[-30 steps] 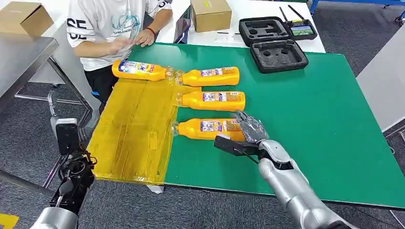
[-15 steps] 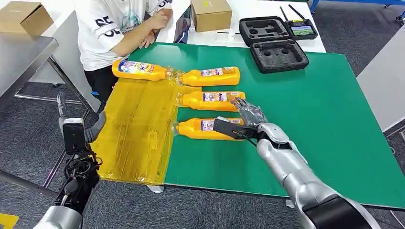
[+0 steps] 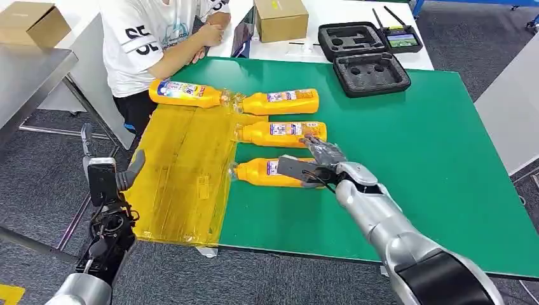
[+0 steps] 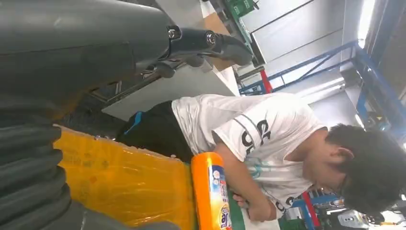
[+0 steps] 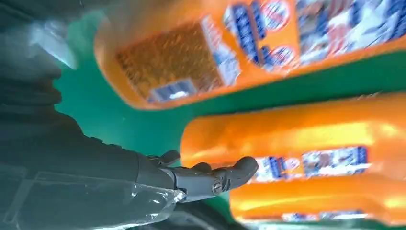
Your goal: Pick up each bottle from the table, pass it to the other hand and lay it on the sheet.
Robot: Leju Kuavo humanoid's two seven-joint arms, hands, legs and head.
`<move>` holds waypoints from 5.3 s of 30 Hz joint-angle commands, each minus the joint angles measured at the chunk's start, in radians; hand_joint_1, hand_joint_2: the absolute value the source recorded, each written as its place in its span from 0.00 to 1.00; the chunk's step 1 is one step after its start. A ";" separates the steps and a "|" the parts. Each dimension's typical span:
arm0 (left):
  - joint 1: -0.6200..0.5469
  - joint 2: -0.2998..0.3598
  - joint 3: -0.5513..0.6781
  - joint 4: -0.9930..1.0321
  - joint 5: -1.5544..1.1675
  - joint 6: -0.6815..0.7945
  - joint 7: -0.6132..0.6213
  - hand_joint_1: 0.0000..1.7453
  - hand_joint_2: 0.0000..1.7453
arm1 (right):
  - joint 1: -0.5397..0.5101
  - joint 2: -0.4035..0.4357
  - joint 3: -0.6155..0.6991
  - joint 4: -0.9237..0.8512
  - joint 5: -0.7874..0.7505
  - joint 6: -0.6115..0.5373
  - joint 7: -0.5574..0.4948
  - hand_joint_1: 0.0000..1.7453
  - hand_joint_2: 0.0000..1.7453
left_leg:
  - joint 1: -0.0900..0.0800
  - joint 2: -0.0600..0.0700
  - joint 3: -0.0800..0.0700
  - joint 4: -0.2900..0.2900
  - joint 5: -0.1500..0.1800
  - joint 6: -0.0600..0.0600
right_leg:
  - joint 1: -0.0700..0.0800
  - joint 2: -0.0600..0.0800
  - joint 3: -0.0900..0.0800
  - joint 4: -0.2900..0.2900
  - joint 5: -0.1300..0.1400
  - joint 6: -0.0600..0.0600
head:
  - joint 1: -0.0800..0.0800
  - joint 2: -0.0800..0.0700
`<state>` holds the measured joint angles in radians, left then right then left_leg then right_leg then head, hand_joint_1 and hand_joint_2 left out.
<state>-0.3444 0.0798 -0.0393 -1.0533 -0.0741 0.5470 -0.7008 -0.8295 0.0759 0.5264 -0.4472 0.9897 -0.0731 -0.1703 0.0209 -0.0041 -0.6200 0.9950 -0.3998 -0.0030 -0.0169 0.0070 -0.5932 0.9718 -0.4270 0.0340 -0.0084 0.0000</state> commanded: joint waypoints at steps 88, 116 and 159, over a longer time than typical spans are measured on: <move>0.240 -0.032 -0.165 -0.278 0.373 -0.537 0.190 0.00 1.00 | 0.331 0.074 -0.038 -0.320 -0.677 -0.212 -0.528 1.00 1.00 | 0.000 -0.001 0.004 -0.001 -0.002 0.001 | 0.000 -0.002 0.005 -0.001 -0.003 -0.001 | 0.000 0.000; -0.084 -0.091 -0.507 0.006 0.506 -0.808 0.254 0.00 1.00 | 0.407 0.170 0.018 -0.199 -0.598 -0.181 -0.528 1.00 1.00 | 0.000 -0.003 0.002 0.000 -0.001 0.001 | 0.000 -0.004 0.003 -0.001 -0.002 -0.001 | 0.000 0.000; -0.086 -0.099 -0.473 0.008 0.383 -0.759 0.186 1.00 1.00 | 0.333 0.186 0.016 -0.140 -0.589 -0.267 -0.526 0.00 0.00 | 0.000 0.000 0.002 0.000 -0.002 0.001 | 0.000 -0.001 0.002 -0.001 -0.001 -0.001 | 0.000 0.000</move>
<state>-0.3944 -0.0072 -0.5158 -1.1017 0.3258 -0.2384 -0.5146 -0.4384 0.2644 0.5245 -0.6546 0.3788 -0.3105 -0.7004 0.0209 -0.0043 -0.6209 0.9949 -0.4003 -0.0032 -0.0170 0.0066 -0.5940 0.9715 -0.4272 0.0340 -0.0088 0.0000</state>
